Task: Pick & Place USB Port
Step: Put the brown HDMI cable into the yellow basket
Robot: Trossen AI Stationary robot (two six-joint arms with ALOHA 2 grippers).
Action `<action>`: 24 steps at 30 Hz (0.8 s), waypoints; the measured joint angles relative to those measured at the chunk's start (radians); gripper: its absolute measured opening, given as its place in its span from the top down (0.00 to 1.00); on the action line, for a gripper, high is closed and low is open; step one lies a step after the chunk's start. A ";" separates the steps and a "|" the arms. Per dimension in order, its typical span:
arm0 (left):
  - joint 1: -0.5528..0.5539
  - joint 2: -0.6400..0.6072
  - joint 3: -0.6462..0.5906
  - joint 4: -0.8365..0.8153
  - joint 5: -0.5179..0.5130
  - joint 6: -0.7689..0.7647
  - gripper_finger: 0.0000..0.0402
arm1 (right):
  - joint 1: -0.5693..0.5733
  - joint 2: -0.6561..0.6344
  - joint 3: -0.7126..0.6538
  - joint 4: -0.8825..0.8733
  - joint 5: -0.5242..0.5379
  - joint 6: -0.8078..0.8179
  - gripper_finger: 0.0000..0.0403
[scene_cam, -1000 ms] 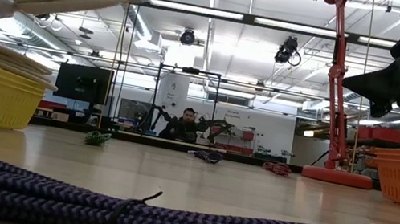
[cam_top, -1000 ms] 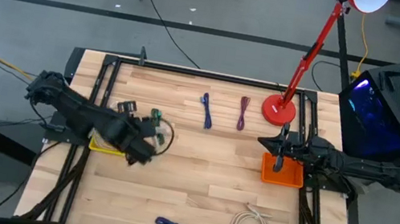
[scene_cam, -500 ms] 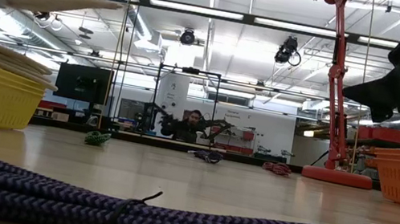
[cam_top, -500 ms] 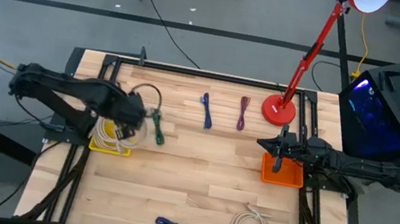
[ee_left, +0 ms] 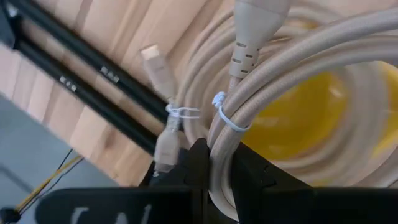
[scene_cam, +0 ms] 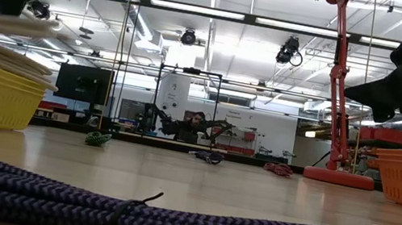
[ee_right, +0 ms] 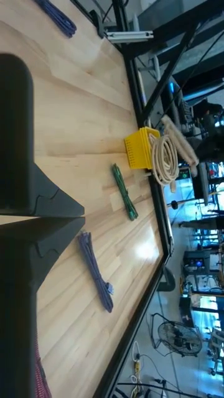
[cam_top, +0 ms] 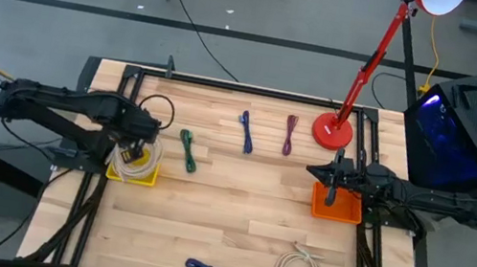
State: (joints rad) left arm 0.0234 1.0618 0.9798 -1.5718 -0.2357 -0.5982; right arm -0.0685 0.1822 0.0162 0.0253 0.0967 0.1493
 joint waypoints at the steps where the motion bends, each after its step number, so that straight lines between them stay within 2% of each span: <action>1: 0.010 0.000 -0.019 0.001 -0.011 -0.007 0.89 | 0.000 0.000 0.000 0.000 0.000 0.000 0.98; 4: 0.034 0.004 -0.065 0.000 -0.035 0.003 0.89 | 0.000 0.000 0.000 0.000 0.000 0.001 0.98; 10: 0.074 0.004 -0.130 0.001 0.026 0.034 0.89 | 0.000 0.000 0.000 0.000 0.000 0.008 0.98; 16: 0.081 0.004 -0.144 0.001 0.032 0.025 0.89 | 0.000 0.000 0.000 0.000 0.000 0.007 0.98; 24: 0.081 0.004 -0.145 0.000 0.063 0.008 0.70 | 0.000 0.000 0.000 0.000 0.000 0.007 0.98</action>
State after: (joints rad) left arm 0.1040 1.0657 0.8349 -1.5715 -0.1731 -0.5903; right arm -0.0685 0.1822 0.0162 0.0254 0.0967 0.1562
